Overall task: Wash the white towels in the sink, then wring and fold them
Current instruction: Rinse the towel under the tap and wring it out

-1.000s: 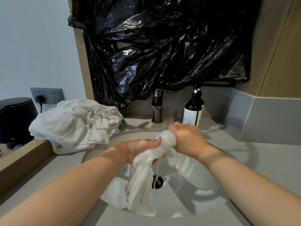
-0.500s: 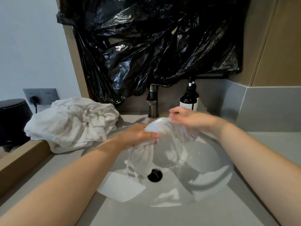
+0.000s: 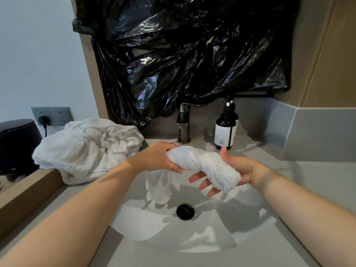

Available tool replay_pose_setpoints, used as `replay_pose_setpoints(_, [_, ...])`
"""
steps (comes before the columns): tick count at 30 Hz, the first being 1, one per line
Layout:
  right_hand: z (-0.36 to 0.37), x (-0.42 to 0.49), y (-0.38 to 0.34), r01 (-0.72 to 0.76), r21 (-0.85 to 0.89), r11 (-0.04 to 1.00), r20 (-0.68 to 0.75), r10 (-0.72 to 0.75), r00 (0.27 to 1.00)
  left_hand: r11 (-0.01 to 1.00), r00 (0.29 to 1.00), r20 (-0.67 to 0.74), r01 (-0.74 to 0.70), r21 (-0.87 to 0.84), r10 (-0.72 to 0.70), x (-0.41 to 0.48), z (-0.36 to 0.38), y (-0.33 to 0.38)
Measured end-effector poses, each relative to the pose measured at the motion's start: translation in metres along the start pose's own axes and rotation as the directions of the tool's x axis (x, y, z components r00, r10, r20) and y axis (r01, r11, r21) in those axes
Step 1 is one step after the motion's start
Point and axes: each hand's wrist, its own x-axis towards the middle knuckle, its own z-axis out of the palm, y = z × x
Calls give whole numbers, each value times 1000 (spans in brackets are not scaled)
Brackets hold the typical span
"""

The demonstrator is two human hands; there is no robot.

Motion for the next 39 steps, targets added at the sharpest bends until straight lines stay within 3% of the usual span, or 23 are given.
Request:
replay_pose_setpoints(1, [-3, -1, 0, 48, -15, 999, 73, -47, 996, 1000, 1000, 3, 13, 5, -13, 0, 0, -1])
replay_pose_setpoints(3, [-2, -2, -3, 30, -39, 999, 59, -28, 998, 999, 999, -5, 36, 17, -36, 1, 1, -3])
replay_pose_setpoints(5, [7, 0, -9, -37, -130, 991, -146, 18, 989, 997, 998, -16, 68, 23, -68, 1, 2, -5])
replay_pose_setpoints(6, [13, 3, -10, -49, -257, 965, -286, -28, 958, 996, 996, -18, 92, 19, -92, 1, 3, -7])
replay_pose_setpoints(9, [31, 15, -18, -211, -662, 719, -576, -309, 757, 990, 990, -23, 141, -24, -142, 2, 6, -8])
replay_pose_setpoints(12, [38, 25, -17, -315, -765, 562, -627, -534, 568, 980, 989, -29, 139, -144, -144, 0, 13, -5])
replay_pose_setpoints(15, [41, 25, -14, -387, -797, 464, -603, -644, 471, 919, 990, 50, 143, -367, -134, -2, 20, 0])
replay_pose_setpoints(18, [38, 20, -12, -470, -819, 330, -541, -718, 438, 815, 968, 220, 220, -536, -117, -3, 29, 4])
replay_pose_setpoints(21, [32, 17, -8, -505, -840, 199, -455, -767, 453, 748, 919, 376, 331, -575, -118, 1, 36, 5])
replay_pose_setpoints(24, [28, 20, -6, -512, -854, 92, -332, -854, 400, 687, 869, 483, 413, -598, -103, 0, 37, 5])
replay_pose_setpoints(30, [21, 27, -12, -520, -854, 1, -197, -927, 321, 544, 842, 539, 463, -700, -23, -1, 41, 4])
replay_pose_setpoints(39, [21, 25, -16, -506, -849, -152, -24, -945, 325, 451, 809, 586, 507, -734, 44, -3, 44, 2])
